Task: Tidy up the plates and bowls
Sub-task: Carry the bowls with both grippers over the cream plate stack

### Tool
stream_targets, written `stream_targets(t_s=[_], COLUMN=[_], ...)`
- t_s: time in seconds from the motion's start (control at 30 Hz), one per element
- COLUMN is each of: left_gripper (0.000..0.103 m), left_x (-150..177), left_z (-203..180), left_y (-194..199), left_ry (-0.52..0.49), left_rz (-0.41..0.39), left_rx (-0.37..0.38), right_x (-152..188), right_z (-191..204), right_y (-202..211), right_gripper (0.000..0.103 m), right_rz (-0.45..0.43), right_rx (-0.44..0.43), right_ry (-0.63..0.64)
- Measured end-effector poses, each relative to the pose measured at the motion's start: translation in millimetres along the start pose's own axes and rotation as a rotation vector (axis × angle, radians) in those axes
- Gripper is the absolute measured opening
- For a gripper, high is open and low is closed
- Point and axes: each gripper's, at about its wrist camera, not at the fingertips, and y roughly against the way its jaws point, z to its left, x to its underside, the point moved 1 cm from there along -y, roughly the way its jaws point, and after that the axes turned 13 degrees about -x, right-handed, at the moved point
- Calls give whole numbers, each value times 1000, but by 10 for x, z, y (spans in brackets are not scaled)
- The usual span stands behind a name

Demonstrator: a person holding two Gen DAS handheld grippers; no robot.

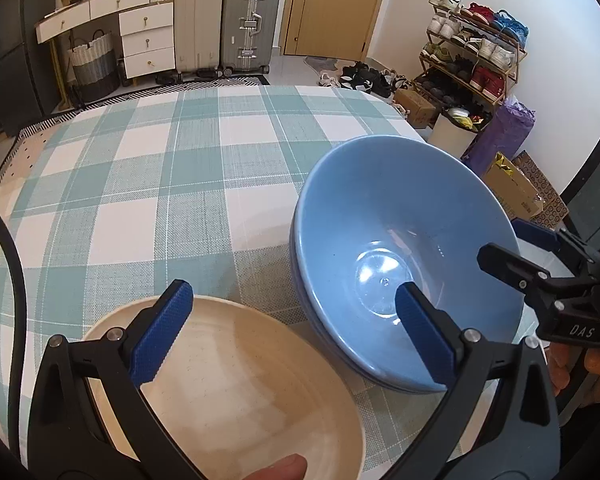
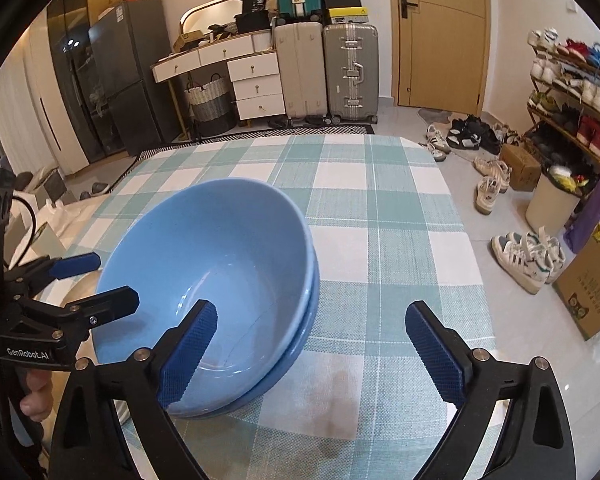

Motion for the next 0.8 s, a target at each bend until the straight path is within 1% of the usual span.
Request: stream_targets(t_s=[0.1,0.17,0.23,0.3,0.33,0.4,0.43,0.47,0.5,0.53,0.6,0.63,0.73,0.77,0.8], left_gripper=[101,100,99,88,86,76,74,69,65,64,57,56,45,38,33], left_x=[2,1,-15,-22,-23,-17,-15,-13,-10,-7,2,3,6,9,15], left_z=[4,13,30,32,30,19,3,-14,-32,-52,-94,-111,-148,-154,-160], left_y=[-51,-97,-156,-200,-218,-235,-243,-247,-245,-241,-225,-218,-205,-197,-181], left_ry=[8,17,29,34,35,31,26,19,13,6,-7,-12,-18,-19,-22], left_rz=[7,15,23,36,43,49,52,50,47,45,38,34,37,39,40], left_rx=[-2,3,15,22,28,43,49,59,65,68,72,72,73,78,81], right_x=[8,17,28,43,52,62,64,64,67,68,67,64,56,55,55], right_z=[-54,-52,-39,-27,-21,3,19,31,47,59,84,93,108,106,102], right_y=[-38,-68,-100,-143,-160,-179,-177,-179,-181,-186,-190,-187,-171,-170,-165], right_gripper=[97,92,80,79,76,72,72,72,69,61,54,51,46,45,43], right_rz=[0,4,13,25,29,35,34,33,33,34,33,29,23,23,21], right_rx=[-37,-52,-65,-77,-84,-97,-100,-104,-111,-115,-111,-111,-104,-100,-94], right_ry=[-35,-36,-34,-31,-30,-25,-21,-18,-14,-10,-2,1,3,3,2])
